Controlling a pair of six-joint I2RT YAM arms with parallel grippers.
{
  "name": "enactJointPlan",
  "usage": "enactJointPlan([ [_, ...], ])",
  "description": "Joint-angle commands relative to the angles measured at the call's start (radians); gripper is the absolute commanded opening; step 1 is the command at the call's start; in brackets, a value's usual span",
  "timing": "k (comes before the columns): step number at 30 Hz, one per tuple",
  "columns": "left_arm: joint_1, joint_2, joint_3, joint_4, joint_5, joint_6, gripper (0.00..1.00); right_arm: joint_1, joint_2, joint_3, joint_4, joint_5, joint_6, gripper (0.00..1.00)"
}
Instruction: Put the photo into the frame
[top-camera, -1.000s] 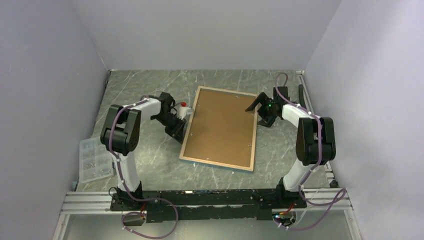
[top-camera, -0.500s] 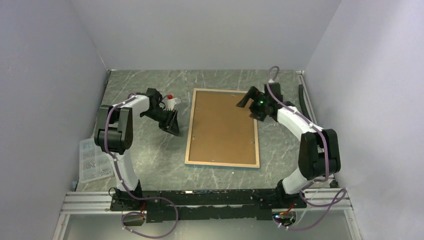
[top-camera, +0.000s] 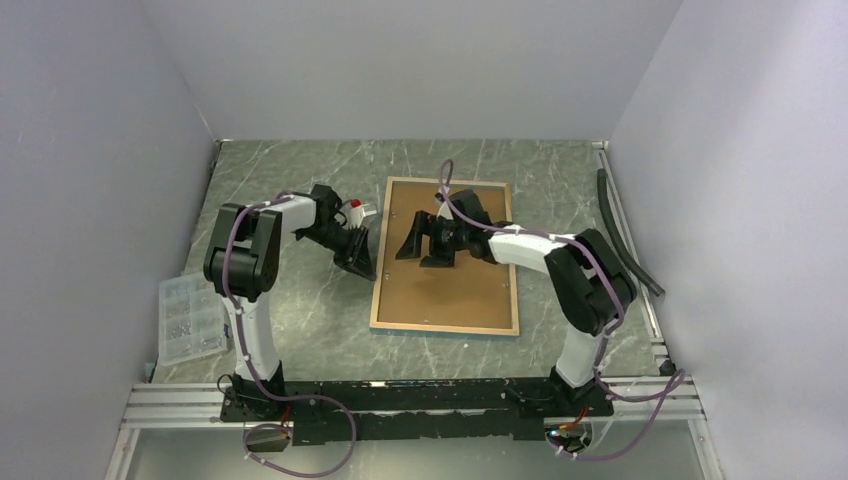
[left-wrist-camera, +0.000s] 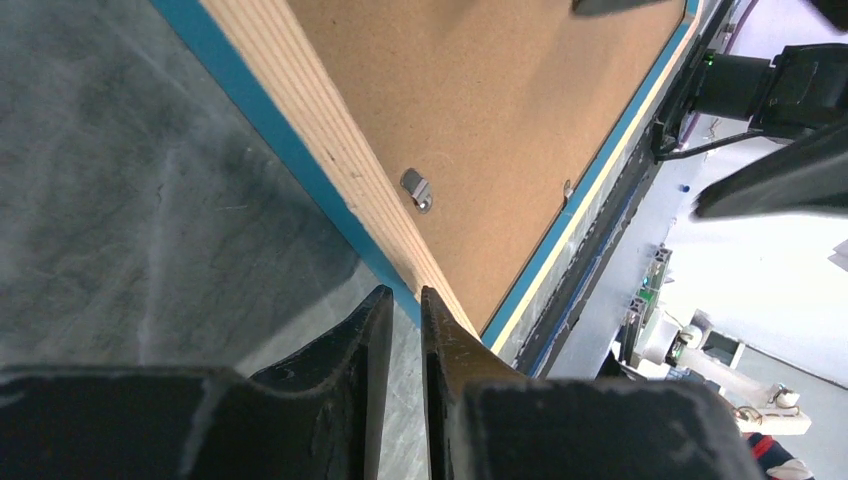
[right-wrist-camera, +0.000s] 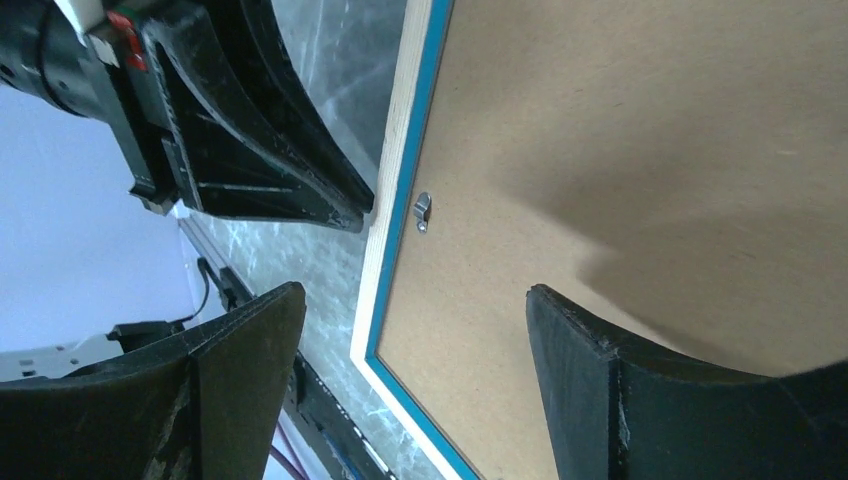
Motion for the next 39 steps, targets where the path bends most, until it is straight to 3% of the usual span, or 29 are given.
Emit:
enactJointPlan([
  [1,0.003,0.002,-0.019,0.045,0.021,-0.030,0.21,0.038,0.054,0.034,0.118,-0.067,0.045,0.84],
  [16,0.003,0.020,-0.035,0.065,0.020,-0.043,0.17,0.102,0.242,0.149,0.169,-0.117,0.100,0.81],
  [39,0.003,0.020,-0.050,0.082,0.008,-0.044,0.16,0.149,0.285,0.194,0.114,-0.127,0.067,0.80],
])
